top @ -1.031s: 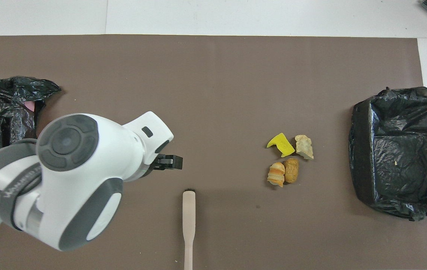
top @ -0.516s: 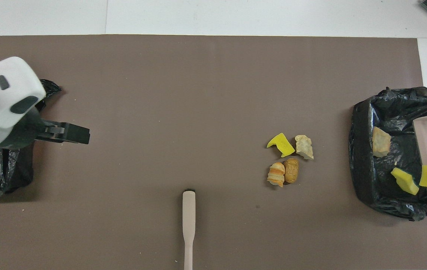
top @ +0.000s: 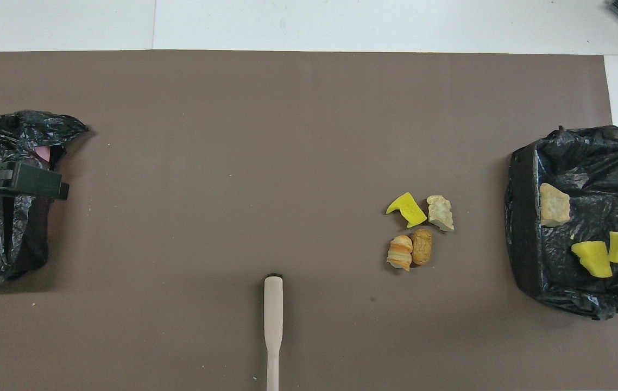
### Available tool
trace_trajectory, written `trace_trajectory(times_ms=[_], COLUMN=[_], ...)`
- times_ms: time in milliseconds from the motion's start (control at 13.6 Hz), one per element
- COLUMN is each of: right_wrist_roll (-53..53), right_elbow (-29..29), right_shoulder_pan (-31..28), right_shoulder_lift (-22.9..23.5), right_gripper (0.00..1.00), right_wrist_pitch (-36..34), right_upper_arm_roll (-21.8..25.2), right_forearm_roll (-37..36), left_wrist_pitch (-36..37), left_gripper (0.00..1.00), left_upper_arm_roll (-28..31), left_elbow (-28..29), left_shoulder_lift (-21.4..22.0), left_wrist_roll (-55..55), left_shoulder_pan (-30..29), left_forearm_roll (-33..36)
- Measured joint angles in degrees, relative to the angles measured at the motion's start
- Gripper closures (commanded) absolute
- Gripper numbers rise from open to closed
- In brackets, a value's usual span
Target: Sweep and dump trash in bin
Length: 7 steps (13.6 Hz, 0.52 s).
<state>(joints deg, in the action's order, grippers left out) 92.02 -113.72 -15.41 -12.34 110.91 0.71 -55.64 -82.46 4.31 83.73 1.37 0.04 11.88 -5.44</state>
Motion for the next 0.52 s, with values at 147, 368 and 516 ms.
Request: trace_trajectory(times_ms=[147, 368, 516], right_wrist_roll=[-0.2, -3.6, -8.0], right_elbow=[0.1, 2.1, 4.5], right_shoulder_pan=[2.5, 4.8, 5.3], right_shoulder_lift=[-2.9, -4.7, -4.9], right_gripper=[1.0, 1.0, 1.0], right_wrist_pitch=[-3.2, -10.7, -16.0], right_upper_arm_roll=[-0.9, -3.5, -6.2], right_forearm_roll=[-1.1, -0.8, 3.8], left_wrist_pitch=[0.3, 0.8, 1.4], left_gripper=[0.0, 0.0, 0.0], left_upper_arm_roll=[0.0, -0.1, -0.3], left_elbow=[-1.1, -1.8, -1.8], left_shoulder_lift=[-1.0, -0.7, -0.1], left_wrist_roll=[2.2, 4.6, 5.1], left_shoulder_pan=[-0.9, -2.3, -2.5], left_forearm_roll=[0.0, 0.0, 0.0])
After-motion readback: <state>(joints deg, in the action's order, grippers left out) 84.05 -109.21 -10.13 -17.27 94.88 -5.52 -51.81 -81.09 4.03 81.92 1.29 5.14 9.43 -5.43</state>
